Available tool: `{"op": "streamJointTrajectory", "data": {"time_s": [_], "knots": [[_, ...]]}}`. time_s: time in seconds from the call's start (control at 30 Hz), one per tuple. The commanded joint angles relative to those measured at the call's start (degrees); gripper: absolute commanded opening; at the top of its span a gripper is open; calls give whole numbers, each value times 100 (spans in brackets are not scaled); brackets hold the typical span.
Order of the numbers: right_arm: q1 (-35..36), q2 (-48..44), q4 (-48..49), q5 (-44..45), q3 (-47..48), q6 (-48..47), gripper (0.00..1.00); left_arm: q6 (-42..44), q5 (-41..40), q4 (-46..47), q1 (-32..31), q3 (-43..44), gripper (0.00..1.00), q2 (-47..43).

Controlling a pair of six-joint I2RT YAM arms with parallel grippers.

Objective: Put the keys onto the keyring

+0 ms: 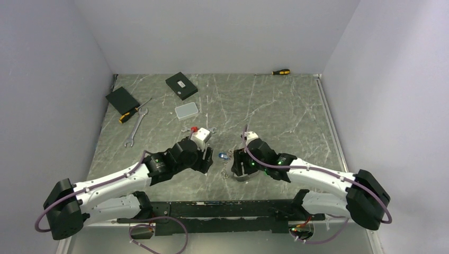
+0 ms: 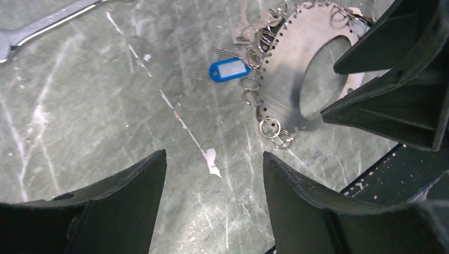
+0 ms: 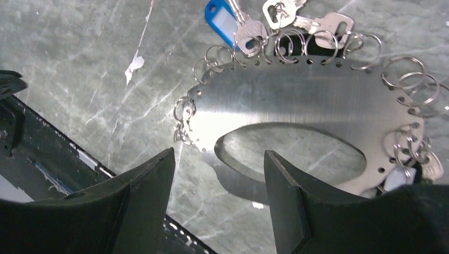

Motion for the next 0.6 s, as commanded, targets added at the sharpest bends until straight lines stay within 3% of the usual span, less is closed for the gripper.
{"op": "streamJointTrajectory", "data": {"time_s": [0.0,0.2,0.43,0.57], "knots": [[26,568,707,-333,181,36,65,-238,-502,-201,42,27,70,-185],[26,1404,225,-1557,629,-1517,68,-212,-459,-302,56,-25,70,-341],[127,1380,37,-1447,744,-1947,69,-113,-469,-314,60,-42,70,-493],[366,1670,-440,-941,1045,-1964,67,-100,-529,-334,59,-50,70,-548]]}}
